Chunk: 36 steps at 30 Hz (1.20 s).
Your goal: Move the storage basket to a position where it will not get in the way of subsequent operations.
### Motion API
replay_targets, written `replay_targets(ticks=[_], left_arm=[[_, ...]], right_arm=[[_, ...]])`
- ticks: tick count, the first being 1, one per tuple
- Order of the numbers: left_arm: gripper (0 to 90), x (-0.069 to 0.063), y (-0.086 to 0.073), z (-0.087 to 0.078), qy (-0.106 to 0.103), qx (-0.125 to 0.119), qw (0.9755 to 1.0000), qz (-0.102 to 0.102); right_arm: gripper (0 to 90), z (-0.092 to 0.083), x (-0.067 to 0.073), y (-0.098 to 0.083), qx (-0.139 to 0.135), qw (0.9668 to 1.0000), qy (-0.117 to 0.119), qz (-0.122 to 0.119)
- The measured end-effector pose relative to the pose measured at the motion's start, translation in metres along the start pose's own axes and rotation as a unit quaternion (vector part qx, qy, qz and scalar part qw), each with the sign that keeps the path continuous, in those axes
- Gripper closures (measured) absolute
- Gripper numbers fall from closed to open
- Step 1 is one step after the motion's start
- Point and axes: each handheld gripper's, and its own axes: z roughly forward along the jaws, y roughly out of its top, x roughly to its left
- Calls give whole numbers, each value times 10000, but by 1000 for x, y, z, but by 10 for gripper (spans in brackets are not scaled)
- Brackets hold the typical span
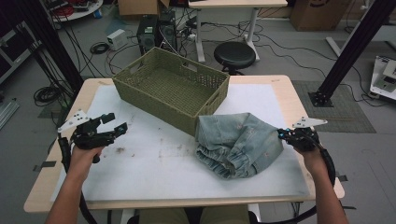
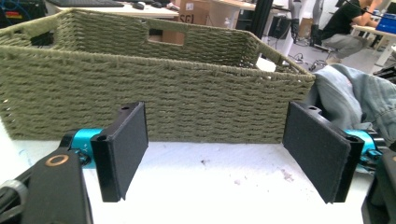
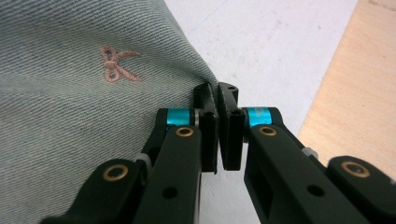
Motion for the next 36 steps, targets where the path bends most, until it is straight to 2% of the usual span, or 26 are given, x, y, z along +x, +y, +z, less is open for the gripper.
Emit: replay_targets(ticks=[2, 5, 7, 9, 10, 11, 15, 16, 17, 19, 21, 25, 28, 30, 32, 36], left_arm=[[223, -2, 2, 3, -38, 4, 10000, 5], [229, -5, 5, 8, -99, 20, 9999, 50], [229, -7, 5, 12, -124, 17, 9999, 64], [229, -8, 5, 16, -162, 16, 9998, 74], [229, -9, 5, 17, -170, 29, 9998, 84], [229, -9, 5, 19, -192, 31, 9998, 84], [229, -11, 4, 24, -239, 81, 9997, 77], [229, -11, 4, 24, -236, 78, 9997, 74], [229, -11, 4, 24, -234, 86, 9997, 76], [229, -10, 4, 25, -238, 78, 9997, 75], [229, -10, 4, 25, -248, 77, 9996, 69], [229, -10, 2, 26, -254, 119, 9996, 54], [230, -10, 0, 28, -270, 144, 9995, 33], [231, -11, -1, 30, -292, 185, 9994, 44], [231, -12, -1, 31, -316, 205, 9993, 57], [231, -15, 1, 34, -358, 161, 9992, 35]], right_arm=[[848, -2, 2, 2, -47, 10000, -48, -31], [643, -9, 2, 8, -332, 9991, 34, 254], [573, -15, 1, 12, -662, 9963, 293, 465], [468, -18, 5, 18, -912, 9928, 551, 543], [423, -18, 8, 22, -1013, 9903, 773, 556], [386, -18, 12, 26, -1060, 9883, 956, 528], [307, -11, 40, 47, -1136, 9810, 1574, 28], [307, -7, 47, 51, -1149, 9781, 1735, -103], [307, -3, 54, 56, -1076, 9765, 1856, -226], [307, 6, 64, 62, -888, 9759, 1965, -346], [320, 16, 69, 64, -763, 9759, 2014, -353], [426, 31, 71, 61, -502, 9759, 2101, -315], [599, 40, 72, 57, -260, 9775, 2063, -366], [743, 42, 73, 55, -173, 9796, 1953, -441], [784, 41, 72, 52, -165, 9812, 1846, -535], [803, 34, 64, 45, -181, 9866, 1552, -472]])
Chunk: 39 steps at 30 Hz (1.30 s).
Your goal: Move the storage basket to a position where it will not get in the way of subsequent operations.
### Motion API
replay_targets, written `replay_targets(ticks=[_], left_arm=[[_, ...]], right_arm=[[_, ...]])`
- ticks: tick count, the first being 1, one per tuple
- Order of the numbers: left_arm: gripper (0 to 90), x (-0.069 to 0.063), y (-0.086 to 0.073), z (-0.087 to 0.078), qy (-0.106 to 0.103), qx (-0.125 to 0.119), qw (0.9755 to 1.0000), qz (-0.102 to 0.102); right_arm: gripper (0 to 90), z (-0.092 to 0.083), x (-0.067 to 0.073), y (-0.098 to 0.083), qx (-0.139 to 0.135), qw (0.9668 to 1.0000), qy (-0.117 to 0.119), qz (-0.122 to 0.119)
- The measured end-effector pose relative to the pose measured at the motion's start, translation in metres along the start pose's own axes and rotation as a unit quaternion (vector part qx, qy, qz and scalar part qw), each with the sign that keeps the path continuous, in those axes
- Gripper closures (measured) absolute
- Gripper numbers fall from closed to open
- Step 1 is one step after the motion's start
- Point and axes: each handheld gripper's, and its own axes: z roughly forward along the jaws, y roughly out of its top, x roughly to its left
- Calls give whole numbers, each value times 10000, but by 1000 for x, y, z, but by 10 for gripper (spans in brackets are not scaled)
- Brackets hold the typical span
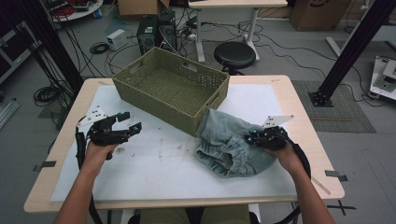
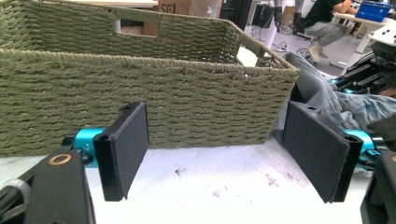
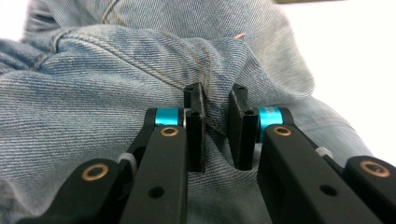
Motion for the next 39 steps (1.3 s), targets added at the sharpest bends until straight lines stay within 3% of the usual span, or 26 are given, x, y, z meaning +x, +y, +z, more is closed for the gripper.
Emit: replay_targets(ticks=[7, 14, 17, 21, 23, 27, 29, 39], left_arm=[[231, -3, 4, 6, -54, -17, 10000, 30], [231, -6, 4, 14, -45, -31, 10000, 78], [231, -8, 5, 21, -77, -2, 9999, 74], [231, -15, 12, 32, -183, 10, 9997, 172], [231, -18, 16, 37, -244, -12, 9995, 224], [232, -29, 22, 55, -418, 10, 9987, 303], [232, -34, 24, 63, -488, 33, 9982, 334], [238, -60, 40, 115, -895, 233, 9948, 430]], right_arm=[[808, -19, -12, -12, -11, 9985, -513, 188], [808, -40, -30, -24, -10, 9940, -979, 480], [790, -43, -33, -28, -75, 9939, -917, 611], [537, -45, -29, -24, -414, 9930, -828, 731], [431, -52, -25, -19, -691, 9907, -899, 753], [304, -66, -19, -10, -1228, 9842, -1016, 769], [287, -70, -15, -5, -1401, 9823, -946, 810], [220, -53, 0, 7, -1334, 9870, -526, 721]])
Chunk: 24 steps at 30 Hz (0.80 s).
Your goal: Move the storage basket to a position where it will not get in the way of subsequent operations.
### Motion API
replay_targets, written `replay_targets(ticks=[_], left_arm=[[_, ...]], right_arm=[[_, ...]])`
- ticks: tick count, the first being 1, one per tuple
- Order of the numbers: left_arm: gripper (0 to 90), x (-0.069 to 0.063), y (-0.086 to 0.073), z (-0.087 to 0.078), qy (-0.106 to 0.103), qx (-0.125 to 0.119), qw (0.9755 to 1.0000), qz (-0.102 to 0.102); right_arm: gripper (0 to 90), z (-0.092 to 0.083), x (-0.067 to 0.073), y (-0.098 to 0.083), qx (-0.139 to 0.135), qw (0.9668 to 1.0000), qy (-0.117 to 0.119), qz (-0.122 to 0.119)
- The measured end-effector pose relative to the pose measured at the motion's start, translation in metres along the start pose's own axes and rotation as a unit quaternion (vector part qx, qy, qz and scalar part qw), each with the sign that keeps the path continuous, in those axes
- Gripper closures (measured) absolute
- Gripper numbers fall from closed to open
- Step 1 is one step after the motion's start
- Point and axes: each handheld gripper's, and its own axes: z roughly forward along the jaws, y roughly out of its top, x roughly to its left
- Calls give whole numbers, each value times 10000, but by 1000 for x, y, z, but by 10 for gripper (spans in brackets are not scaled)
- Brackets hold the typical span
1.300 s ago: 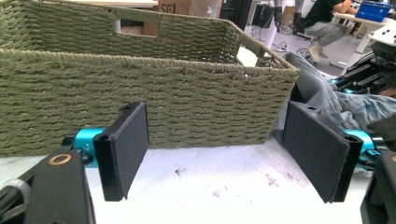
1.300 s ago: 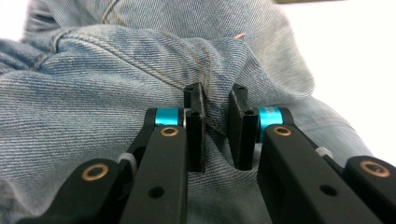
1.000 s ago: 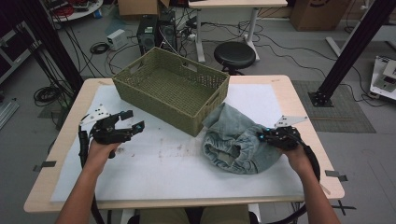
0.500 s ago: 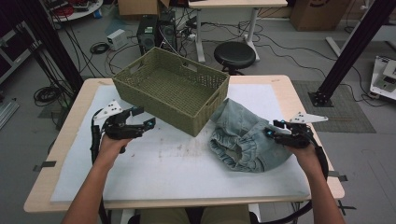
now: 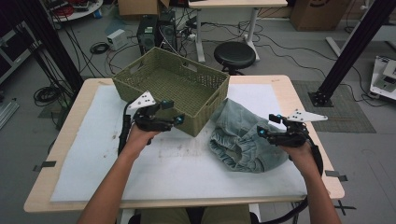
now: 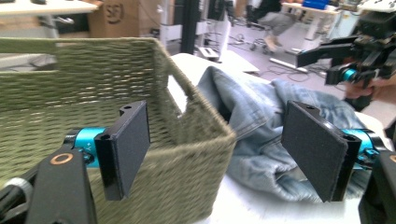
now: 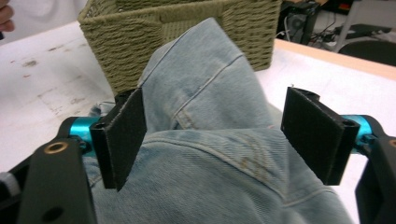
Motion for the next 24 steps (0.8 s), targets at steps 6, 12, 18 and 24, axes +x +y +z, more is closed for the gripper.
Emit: replay_targets(ticks=[6, 12, 18, 24], left_arm=[[243, -5, 8, 25, 35, 135, 9999, 11], [236, -7, 11, 53, 284, 441, 9986, -21], [270, -16, 10, 73, 491, 848, 9947, 297], [437, -21, 6, 86, 739, 1287, 9877, 488]], right_arm=[[220, 6, 2, -1, 63, 9999, 98, 11], [217, 8, 2, -2, 84, 9998, 160, 43], [216, 9, 2, -4, 139, 9997, 177, 30], [216, 8, 3, -3, 139, 9998, 161, 13]])
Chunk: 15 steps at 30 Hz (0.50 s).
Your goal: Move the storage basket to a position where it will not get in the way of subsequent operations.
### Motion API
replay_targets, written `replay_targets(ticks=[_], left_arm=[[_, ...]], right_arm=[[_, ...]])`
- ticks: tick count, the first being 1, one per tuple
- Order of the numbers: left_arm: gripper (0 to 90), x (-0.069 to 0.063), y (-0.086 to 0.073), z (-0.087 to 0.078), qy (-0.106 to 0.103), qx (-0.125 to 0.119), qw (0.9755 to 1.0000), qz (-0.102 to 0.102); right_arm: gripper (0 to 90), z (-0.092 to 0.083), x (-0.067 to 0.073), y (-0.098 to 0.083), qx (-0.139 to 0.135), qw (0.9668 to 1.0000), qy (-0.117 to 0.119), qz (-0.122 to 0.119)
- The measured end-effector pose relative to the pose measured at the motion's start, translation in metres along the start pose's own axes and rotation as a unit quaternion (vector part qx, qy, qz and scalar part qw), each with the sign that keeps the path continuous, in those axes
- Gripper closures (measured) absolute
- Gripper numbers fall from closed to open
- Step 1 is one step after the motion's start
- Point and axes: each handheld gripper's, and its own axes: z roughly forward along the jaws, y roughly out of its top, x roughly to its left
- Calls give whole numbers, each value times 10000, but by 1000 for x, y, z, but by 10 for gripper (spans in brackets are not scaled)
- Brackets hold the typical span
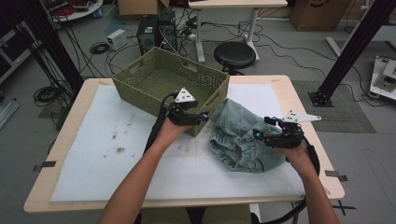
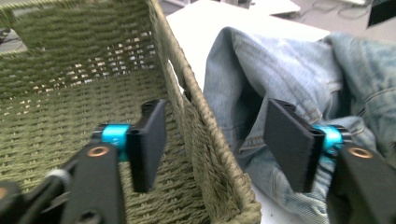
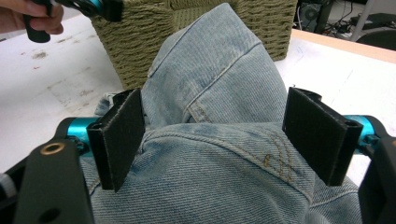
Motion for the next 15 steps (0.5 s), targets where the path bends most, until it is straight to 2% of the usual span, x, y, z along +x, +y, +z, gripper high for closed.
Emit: replay_targets(ticks=[1, 2, 5, 7, 9, 11, 12, 14, 15], left_arm=[[482, -1, 0, 2, 69, 70, 9999, 42], [489, -2, -1, 4, 132, 129, 9998, 47], [546, 0, -2, 3, 309, 125, 9994, -52], [541, 0, -2, 3, 383, 139, 9991, -97], [606, -3, -1, 5, 328, 173, 9993, 36], [724, -7, -1, 6, 298, 224, 9991, 191], [756, -9, -1, 6, 369, 262, 9987, 218], [774, -8, -1, 6, 343, 269, 9990, 140], [779, -9, -1, 6, 366, 278, 9988, 169]], right_arm=[[216, 0, 0, 1, -10, 10000, 4, -23], [216, 0, 0, 1, -13, 10000, 2, -11], [216, -1, 0, 3, -35, 10000, 4, -26], [216, 0, 0, 3, -37, 10000, -4, -19], [216, 1, 1, 3, -20, 10000, 1, -4], [216, 1, 1, 3, -17, 10000, -7, -33], [216, 1, 1, 3, -16, 10000, -8, -22], [216, 0, 0, 3, -30, 10000, -17, -14], [216, 0, 0, 3, -32, 10000, -21, 0]])
